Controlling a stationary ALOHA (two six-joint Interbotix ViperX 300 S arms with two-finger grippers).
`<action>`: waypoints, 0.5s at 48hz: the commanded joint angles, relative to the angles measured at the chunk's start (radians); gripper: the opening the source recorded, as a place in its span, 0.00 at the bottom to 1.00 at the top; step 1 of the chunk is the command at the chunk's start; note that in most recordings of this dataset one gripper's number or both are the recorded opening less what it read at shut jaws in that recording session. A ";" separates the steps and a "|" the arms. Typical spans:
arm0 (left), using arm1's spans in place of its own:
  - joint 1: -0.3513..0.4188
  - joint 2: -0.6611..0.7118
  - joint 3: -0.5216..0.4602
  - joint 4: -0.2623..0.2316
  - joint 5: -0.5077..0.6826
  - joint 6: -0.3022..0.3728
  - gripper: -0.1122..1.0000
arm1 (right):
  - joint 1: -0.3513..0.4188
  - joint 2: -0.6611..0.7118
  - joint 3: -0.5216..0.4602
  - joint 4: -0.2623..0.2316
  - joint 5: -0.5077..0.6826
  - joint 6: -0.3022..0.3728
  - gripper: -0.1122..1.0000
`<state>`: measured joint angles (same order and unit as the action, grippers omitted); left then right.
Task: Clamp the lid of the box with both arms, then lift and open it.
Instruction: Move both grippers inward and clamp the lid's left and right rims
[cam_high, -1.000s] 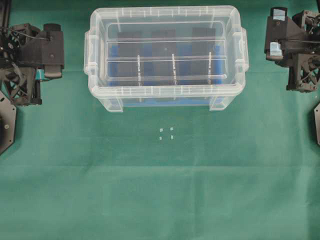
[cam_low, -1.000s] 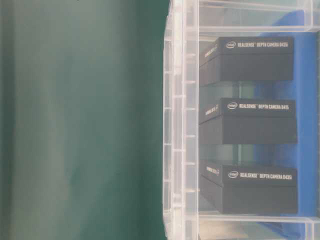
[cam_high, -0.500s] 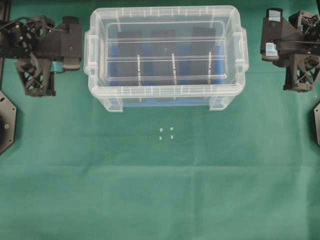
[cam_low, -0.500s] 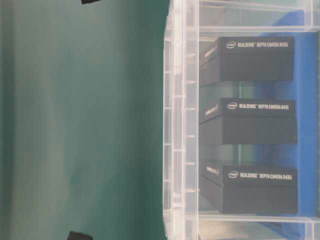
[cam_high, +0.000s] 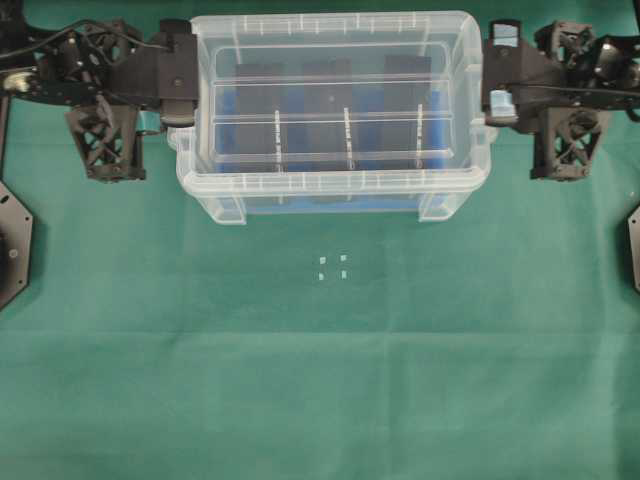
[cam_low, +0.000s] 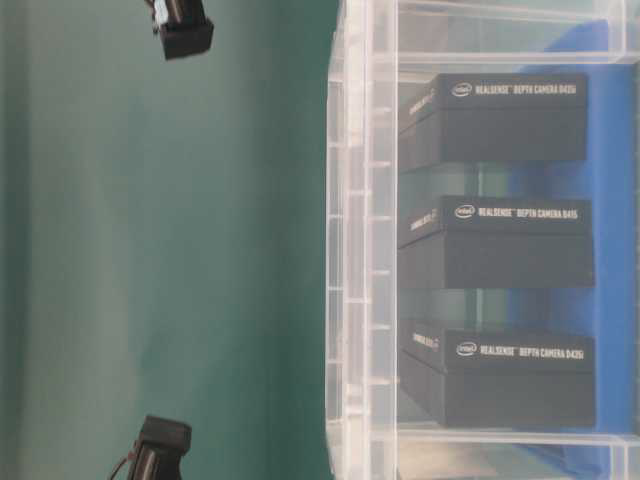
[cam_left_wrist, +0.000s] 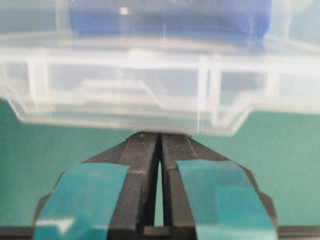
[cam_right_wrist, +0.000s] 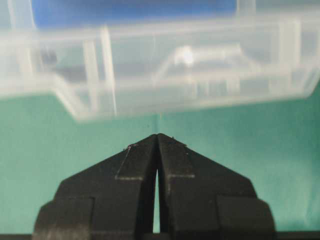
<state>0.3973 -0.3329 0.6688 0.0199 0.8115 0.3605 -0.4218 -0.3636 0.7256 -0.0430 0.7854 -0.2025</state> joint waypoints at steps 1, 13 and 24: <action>0.000 0.009 -0.038 0.002 -0.009 0.003 0.10 | 0.008 0.017 -0.048 0.000 -0.023 -0.003 0.09; -0.009 0.028 -0.052 0.002 -0.011 0.017 0.10 | 0.031 0.071 -0.087 0.000 -0.051 -0.005 0.09; -0.009 0.028 -0.052 0.000 -0.020 0.017 0.10 | 0.038 0.077 -0.089 0.000 -0.051 -0.002 0.09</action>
<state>0.3973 -0.3037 0.6473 0.0245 0.8130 0.3789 -0.4019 -0.2930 0.6780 -0.0476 0.7639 -0.2102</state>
